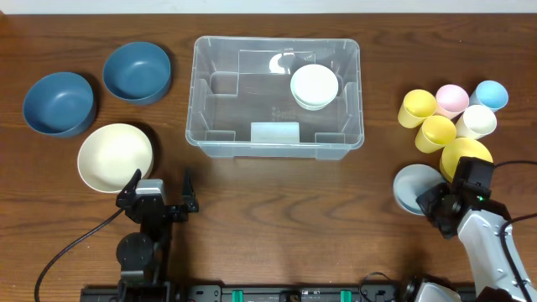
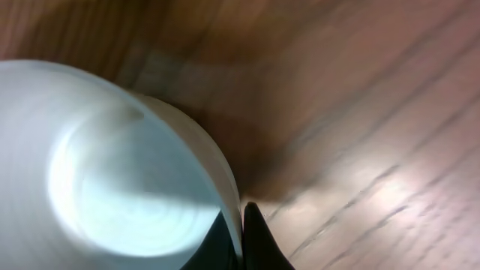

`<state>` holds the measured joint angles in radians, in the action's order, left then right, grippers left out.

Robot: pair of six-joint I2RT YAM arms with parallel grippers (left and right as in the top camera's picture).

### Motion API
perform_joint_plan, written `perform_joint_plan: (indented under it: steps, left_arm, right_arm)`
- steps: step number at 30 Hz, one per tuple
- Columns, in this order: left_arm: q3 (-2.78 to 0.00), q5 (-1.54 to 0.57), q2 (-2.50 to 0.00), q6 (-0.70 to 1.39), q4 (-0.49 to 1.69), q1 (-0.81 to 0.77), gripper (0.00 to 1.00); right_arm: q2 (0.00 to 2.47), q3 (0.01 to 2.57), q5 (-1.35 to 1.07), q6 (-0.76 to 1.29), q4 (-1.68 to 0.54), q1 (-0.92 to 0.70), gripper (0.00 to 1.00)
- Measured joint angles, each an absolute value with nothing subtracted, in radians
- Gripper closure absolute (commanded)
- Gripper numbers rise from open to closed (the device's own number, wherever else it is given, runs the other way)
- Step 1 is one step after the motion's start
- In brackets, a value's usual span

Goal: Pack container
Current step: 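Grasp the light-blue bowl rim with the right gripper, then carry the light-blue bowl and stack it onto the white bowl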

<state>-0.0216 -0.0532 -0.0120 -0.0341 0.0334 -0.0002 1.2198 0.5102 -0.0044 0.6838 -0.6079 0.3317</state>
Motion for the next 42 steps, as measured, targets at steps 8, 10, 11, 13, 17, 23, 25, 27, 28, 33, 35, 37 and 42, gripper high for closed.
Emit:
perform_joint_plan:
  steps: [8, 10, 11, 13, 17, 23, 25, 27, 28, 33, 35, 37, 42]
  left_arm:
    - [-0.022, -0.053, -0.012, -0.034, 0.033, 0.0, 0.02]
    - [-0.022, -0.053, -0.012, -0.034, 0.033, 0.0, 0.02]
    - [-0.022, -0.053, -0.012, -0.034, 0.033, 0.0, 0.02]
    - [-0.022, -0.053, -0.012, -0.034, 0.033, 0.0, 0.02]
    - [-0.022, -0.053, -0.012, -0.034, 0.033, 0.0, 0.02]
    - [-0.022, -0.053, -0.012, -0.034, 0.033, 0.0, 0.02]
    - [-0.022, -0.053, -0.012, -0.034, 0.033, 0.0, 0.02]
    - [-0.022, -0.053, -0.012, -0.035, 0.033, 0.0, 0.02]
    - [-0.022, -0.053, -0.012, -0.034, 0.033, 0.0, 0.02]
    - [-0.022, -0.053, -0.012, -0.034, 0.033, 0.0, 0.02]
    - [-0.022, -0.053, -0.012, -0.035, 0.033, 0.0, 0.02]
    - [-0.022, -0.053, -0.012, -0.034, 0.033, 0.0, 0.02]
    - [-0.022, -0.053, -0.012, -0.035, 0.033, 0.0, 0.02]
  right_arm:
    - [1.065, 0.514, -0.181, 0.584, -0.778, 0.154, 0.99]
    - [1.018, 0.53, -0.205, 0.567, -0.837, 0.086, 0.99]
    - [0.998, 0.546, -0.214, 0.562, -0.862, 0.05, 0.99]
    - [0.966, 0.59, -0.227, 0.552, -0.903, -0.027, 0.99]
    - [0.944, 0.715, -0.236, 0.536, -0.949, -0.202, 0.99]
    - [1.005, 0.957, -0.162, 0.52, -0.967, -0.431, 0.99]
    - [1.061, 1.053, -0.092, 0.514, -0.959, -0.474, 0.99]
    - [1.112, 1.131, -0.025, 0.514, -0.939, -0.488, 0.99]
    - [1.143, 1.175, 0.016, 0.511, -0.92, -0.491, 0.99]
    - [1.279, 1.354, 0.195, 0.458, -0.804, -0.492, 0.99]
    - [1.337, 1.412, 0.245, 0.43, -0.734, -0.492, 0.99]
    - [1.388, 1.445, 0.282, 0.41, -0.663, -0.492, 0.99]
    - [1.538, 1.464, 0.349, 0.398, -0.514, -0.489, 0.99]
